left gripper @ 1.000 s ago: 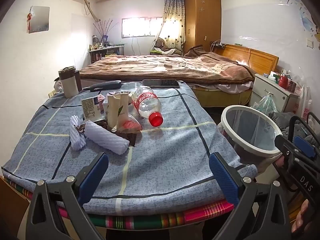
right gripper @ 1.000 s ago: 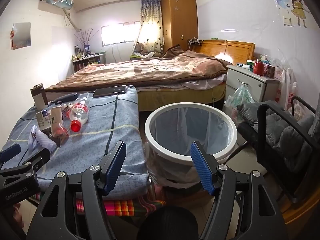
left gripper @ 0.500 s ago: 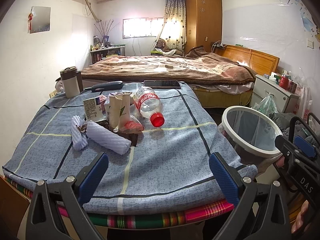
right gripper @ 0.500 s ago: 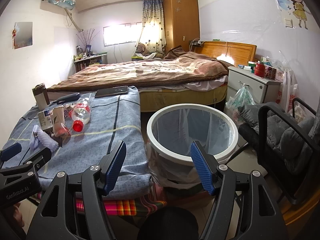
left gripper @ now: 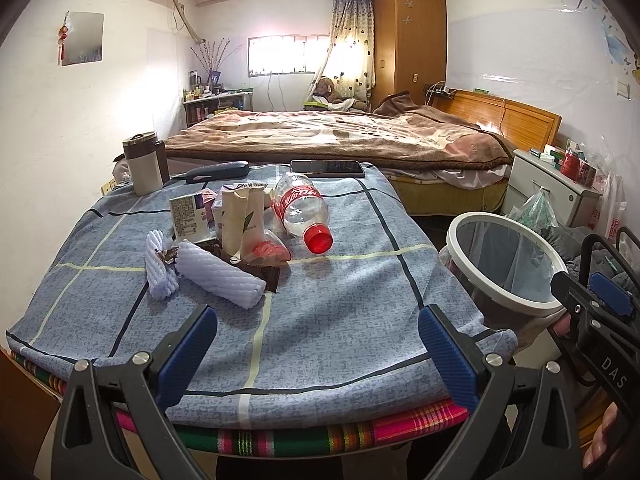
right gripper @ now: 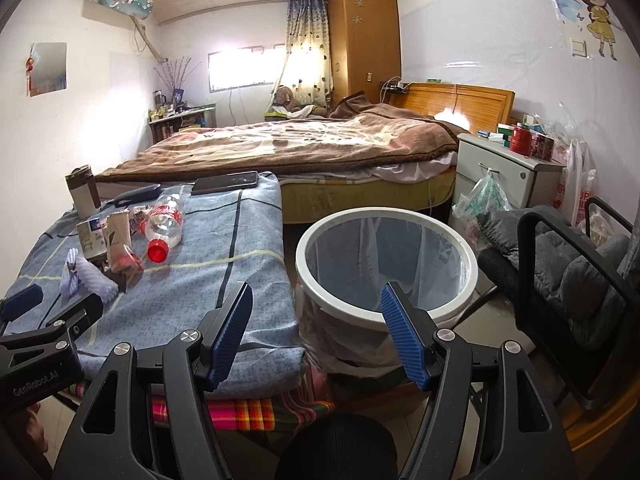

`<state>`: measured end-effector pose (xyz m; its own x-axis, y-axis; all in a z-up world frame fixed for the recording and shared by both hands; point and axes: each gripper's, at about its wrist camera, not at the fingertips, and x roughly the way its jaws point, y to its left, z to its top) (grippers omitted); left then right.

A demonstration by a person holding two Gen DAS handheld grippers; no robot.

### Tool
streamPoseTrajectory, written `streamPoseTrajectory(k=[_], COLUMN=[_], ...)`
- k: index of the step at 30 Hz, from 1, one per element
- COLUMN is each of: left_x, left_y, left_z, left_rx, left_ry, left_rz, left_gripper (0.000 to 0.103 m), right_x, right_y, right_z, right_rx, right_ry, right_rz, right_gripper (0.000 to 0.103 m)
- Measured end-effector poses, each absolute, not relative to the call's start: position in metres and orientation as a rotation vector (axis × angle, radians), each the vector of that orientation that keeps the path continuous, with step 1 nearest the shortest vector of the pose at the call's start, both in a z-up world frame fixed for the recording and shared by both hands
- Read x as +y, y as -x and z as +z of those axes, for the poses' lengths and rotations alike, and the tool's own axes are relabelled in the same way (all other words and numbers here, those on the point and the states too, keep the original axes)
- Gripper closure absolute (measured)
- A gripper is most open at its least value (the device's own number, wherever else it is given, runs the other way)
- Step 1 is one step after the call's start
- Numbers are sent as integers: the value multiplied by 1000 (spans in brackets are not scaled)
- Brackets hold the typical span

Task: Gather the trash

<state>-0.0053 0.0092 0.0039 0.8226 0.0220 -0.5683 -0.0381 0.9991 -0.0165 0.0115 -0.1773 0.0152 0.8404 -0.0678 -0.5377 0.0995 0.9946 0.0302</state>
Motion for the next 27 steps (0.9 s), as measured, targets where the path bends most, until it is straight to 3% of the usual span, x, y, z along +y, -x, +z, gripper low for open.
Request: streamPoseTrajectory(k=[27], left_x=[10], left_y=[6], left_z=[3], left_rx=[604], left_ry=[28], left_rz=[38], left_gripper=[1], right_x=[-175], right_y=[-12], right_z=[16], right_rx=[563], right_ry=[-56], right_rz=[-86], right_gripper=[35])
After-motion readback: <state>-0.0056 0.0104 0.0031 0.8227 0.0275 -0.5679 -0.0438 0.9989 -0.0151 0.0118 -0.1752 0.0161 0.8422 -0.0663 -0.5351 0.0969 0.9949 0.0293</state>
